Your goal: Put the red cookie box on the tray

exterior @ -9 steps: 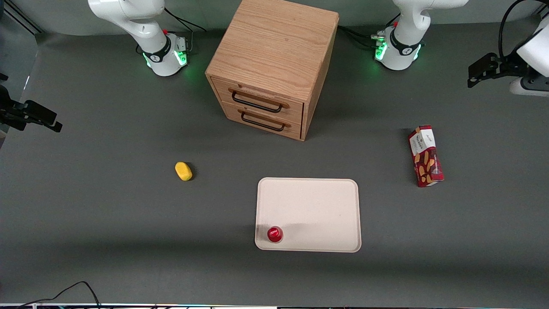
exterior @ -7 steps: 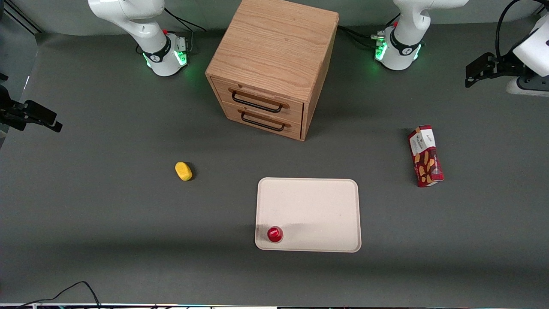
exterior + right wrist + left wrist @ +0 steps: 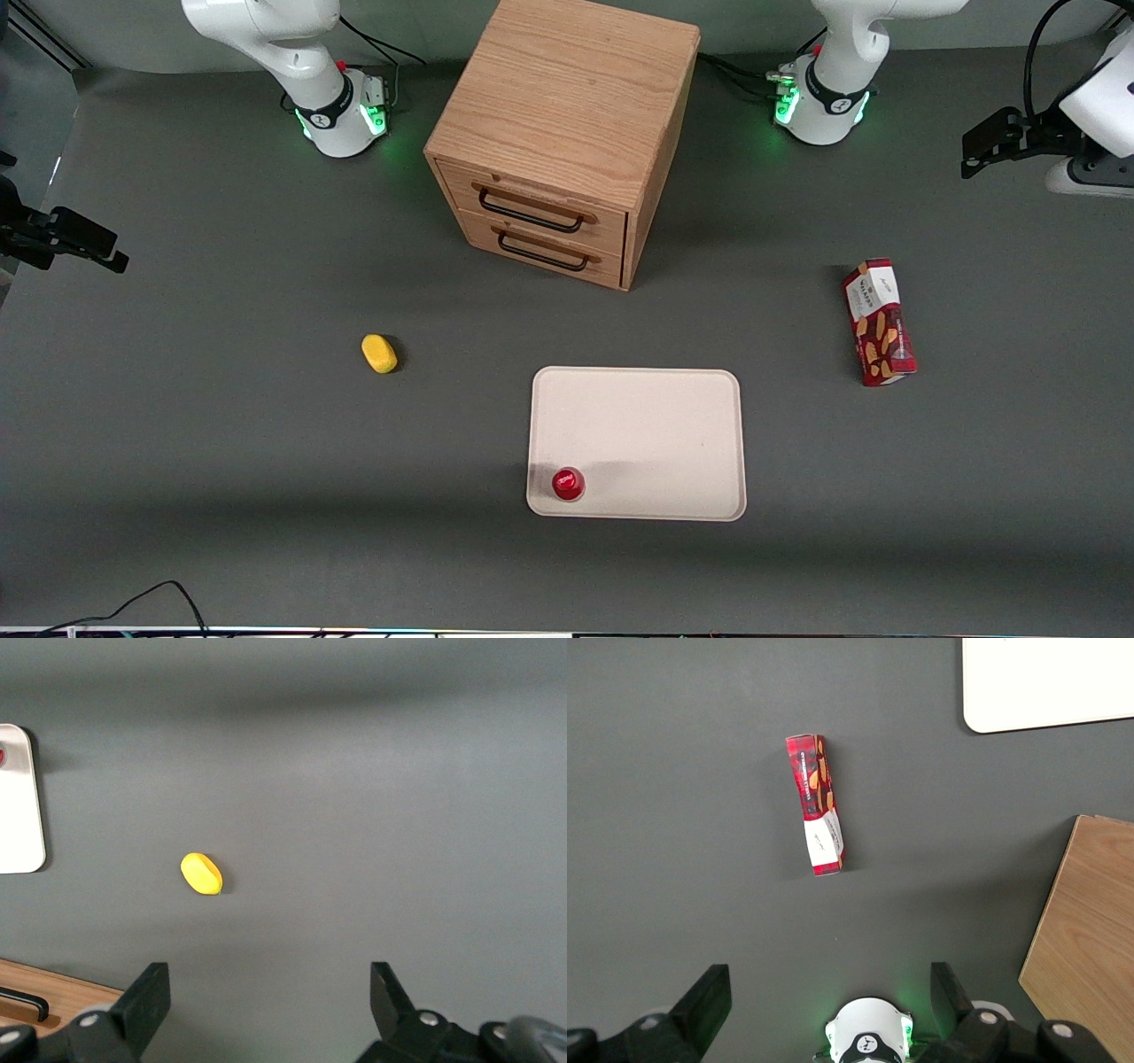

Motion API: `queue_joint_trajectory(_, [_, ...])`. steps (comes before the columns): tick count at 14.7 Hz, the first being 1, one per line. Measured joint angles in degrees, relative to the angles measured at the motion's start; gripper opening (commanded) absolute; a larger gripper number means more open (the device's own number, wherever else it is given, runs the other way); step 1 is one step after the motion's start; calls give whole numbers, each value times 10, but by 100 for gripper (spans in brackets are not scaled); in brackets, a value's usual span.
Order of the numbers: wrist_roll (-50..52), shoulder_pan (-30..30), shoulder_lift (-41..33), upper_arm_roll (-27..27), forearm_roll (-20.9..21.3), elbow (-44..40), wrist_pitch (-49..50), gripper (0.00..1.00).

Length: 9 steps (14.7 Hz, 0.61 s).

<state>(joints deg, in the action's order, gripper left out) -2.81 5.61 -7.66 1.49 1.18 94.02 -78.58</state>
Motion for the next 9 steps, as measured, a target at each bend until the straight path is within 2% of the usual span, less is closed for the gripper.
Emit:
queue_joint_trajectory(4, [0, -4, -15, 6, 1, 79, -66, 100])
queue_joint_trajectory(9, [1, -26, -19, 8, 1, 235, -229, 100])
